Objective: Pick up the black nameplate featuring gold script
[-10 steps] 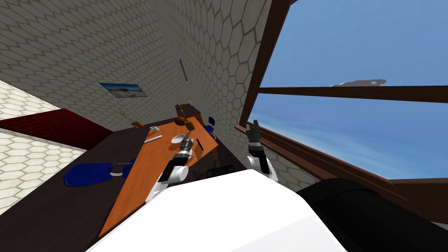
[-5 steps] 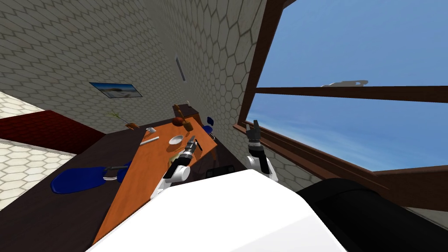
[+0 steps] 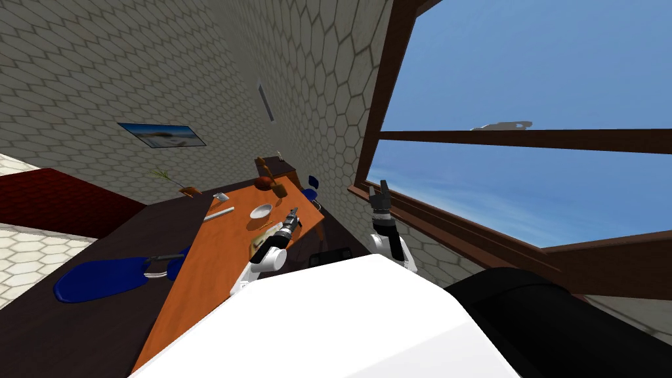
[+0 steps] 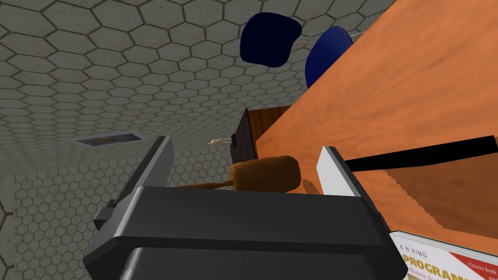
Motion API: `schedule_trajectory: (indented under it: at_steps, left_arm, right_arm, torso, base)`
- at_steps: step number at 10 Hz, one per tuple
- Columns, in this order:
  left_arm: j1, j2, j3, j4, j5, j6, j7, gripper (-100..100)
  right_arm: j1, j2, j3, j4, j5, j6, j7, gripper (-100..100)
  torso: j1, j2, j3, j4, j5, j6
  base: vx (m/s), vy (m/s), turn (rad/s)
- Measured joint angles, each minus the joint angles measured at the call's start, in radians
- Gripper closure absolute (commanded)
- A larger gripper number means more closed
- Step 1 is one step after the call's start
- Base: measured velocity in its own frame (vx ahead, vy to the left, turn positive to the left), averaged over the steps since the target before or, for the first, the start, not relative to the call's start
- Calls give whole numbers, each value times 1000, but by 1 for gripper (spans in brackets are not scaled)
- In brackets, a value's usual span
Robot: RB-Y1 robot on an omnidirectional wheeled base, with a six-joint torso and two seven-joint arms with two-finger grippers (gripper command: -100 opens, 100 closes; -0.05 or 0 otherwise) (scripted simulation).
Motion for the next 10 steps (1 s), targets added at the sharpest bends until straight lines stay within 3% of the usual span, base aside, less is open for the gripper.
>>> schedule_trajectory:
  at_steps: [4,10]
  left_arm:
    - [-36,16,-23,70,36,104,-45,-100]
    - [-92,73,-47,168,99,246,-100,-100]
  right_arm:
    - [0,0,0,0,0,0,0,0]
    - [0,0,0,0,0,0,0,0]
  torso:
    - [0,0,0,0,0,0]
    - [0,-1,0,0,0,0]
  base:
    - [0,-2,-69]
    - [4,-1,-68]
